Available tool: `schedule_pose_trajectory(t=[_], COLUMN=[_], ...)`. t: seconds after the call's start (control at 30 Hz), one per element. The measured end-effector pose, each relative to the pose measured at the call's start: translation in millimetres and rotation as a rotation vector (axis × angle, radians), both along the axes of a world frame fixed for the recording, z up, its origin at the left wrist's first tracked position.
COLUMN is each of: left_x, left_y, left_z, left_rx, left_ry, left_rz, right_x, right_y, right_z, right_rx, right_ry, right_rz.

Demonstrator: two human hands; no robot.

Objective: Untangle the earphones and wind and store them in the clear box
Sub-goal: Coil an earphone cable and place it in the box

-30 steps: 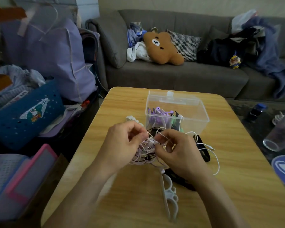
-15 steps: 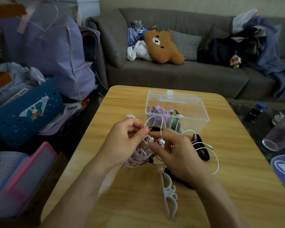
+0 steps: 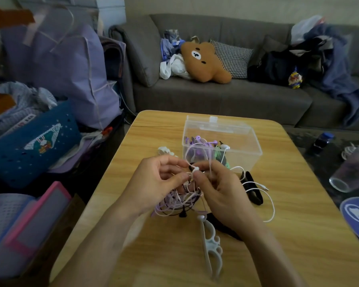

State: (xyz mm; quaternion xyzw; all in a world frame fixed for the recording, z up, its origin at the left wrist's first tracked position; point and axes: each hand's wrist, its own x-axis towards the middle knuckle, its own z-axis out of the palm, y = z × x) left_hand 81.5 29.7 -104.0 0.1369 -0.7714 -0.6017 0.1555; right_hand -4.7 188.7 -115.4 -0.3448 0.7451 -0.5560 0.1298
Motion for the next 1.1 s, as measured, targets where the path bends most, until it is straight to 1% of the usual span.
schedule_pose_trajectory(t=[0.1,0.17,0.23,0.33,0.4,0.43,0.5,0.57,0.7,0.77,0.8,0.87,0.93,0.97,1.03,1.07,1.1], left_x=[0.1,1.5,2.4,3.5,5.2,6.2,7.2,7.0,6.4,5.7,5.4,4.3,3.5,4.6,7.5,8.9,9.9], left_y=[1.3,2.2,1.9,-9.1,-21.1,-26.5,-35.1,-42.4,-50.2,-50.2,-48.0,-42.2,-32.3,-24.6,-1.4,12.9,28.3], left_z=[0.8,2.2,1.8,2.0,4.0,4.1,2.3,-1.0,-8.4,-9.6,-8.8,-8.0,-4.4,0.5,12.8,17.2,19.6], left_rx=[-0.028,-0.097,-0.171,-0.361,-0.418,-0.435,-0.482,-0.514,-0.590,-0.586,-0.558,-0.493,-0.489,-0.539,-0.666,-0.681,-0.636], left_ry=[-0.025,-0.065,-0.113,-0.148,-0.111,-0.074,-0.012,0.013,-0.084,-0.118,-0.121,-0.108,-0.067,0.008,0.263,0.373,0.419], left_rz=[-0.023,-0.095,-0.113,0.011,0.115,0.179,0.345,0.462,0.520,0.566,0.579,0.549,0.536,0.567,0.598,0.534,0.402], right_x=[-0.1,-4.6,-11.0,-23.3,-31.8,-35.4,-41.7,-46.9,-59.3,-64.6,-65.8,-62.3,-57.7,-54.5,-44.1,-40.0,-36.7], right_y=[0.7,2.6,6.7,17.8,27.7,33.0,44.3,55.5,74.6,82.5,85.0,85.2,84.1,82.5,79.0,77.6,75.5], right_z=[1.7,2.3,5.2,13.0,18.8,21.6,27.1,31.8,26.2,19.1,18.6,25.7,33.6,38.4,47.9,49.6,50.1], right_rx=[-0.055,-0.065,-0.040,-0.115,-0.147,-0.128,-0.047,0.117,0.674,0.809,0.812,0.716,0.531,0.431,0.234,0.154,0.077], right_ry=[-0.010,0.033,0.081,0.061,0.020,0.016,0.012,0.040,0.248,0.298,0.292,0.236,0.151,0.084,-0.095,-0.155,-0.199], right_rz=[-0.067,-0.125,-0.148,-0.220,-0.319,-0.374,-0.459,-0.481,-0.416,-0.396,-0.392,-0.387,-0.345,-0.288,-0.112,-0.021,0.058])
